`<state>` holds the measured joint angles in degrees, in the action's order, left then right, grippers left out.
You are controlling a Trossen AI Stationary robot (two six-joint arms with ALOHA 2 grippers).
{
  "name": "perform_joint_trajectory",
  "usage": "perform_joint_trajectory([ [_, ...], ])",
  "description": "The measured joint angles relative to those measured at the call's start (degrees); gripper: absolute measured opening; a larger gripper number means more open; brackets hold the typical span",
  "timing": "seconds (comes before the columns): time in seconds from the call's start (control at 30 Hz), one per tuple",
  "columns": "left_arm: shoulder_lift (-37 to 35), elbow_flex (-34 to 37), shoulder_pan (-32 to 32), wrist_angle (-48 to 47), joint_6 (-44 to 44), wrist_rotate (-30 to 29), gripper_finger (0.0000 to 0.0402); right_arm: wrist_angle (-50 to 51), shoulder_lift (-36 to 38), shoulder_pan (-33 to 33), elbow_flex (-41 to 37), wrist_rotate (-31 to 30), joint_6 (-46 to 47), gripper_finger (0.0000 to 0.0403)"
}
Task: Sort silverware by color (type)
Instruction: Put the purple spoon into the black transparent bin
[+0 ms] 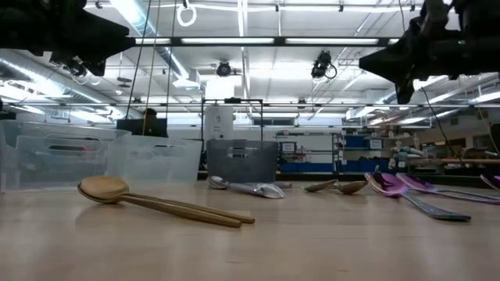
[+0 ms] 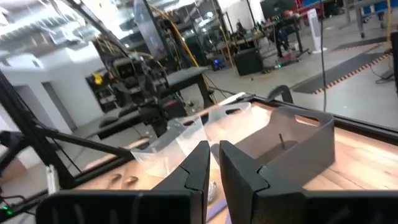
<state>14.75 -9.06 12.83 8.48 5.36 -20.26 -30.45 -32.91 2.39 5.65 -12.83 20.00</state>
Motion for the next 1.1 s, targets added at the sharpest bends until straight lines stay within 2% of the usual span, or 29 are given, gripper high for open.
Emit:
perform_joint_trajectory([
  [0.4, 9.1, -0.1, -2.3, 4.0, 4.0, -0.1, 0.0133, 2.4, -24.2, -3.2, 16.1, -0.3, -1.1, 0.0046],
  [0.57, 11.4, -0.1, -1.0, 4.6, 4.5, 0.7, 0.0133, 7.7, -33.0, -5.2, 23.6, -3.5, -0.2, 0.0046],
  [0.77, 11.9, -0.3, 0.3, 0.2, 4.5, 1.8, 0.0133, 11.1, -41.2, -6.5, 30.5, -5.6, -0.2, 0.0046],
  [0.93, 11.9, -3.8, 1.4, -9.3, 4.4, 2.1, 0.0133, 15.8, -46.0, -7.2, 35.3, -5.7, 2.3, 0.0046],
  [1.1, 11.9, -3.8, 3.3, -11.0, 3.9, 2.1, 0.0133, 28.3, -51.1, -8.5, 42.1, -4.7, 6.3, 0.0046],
])
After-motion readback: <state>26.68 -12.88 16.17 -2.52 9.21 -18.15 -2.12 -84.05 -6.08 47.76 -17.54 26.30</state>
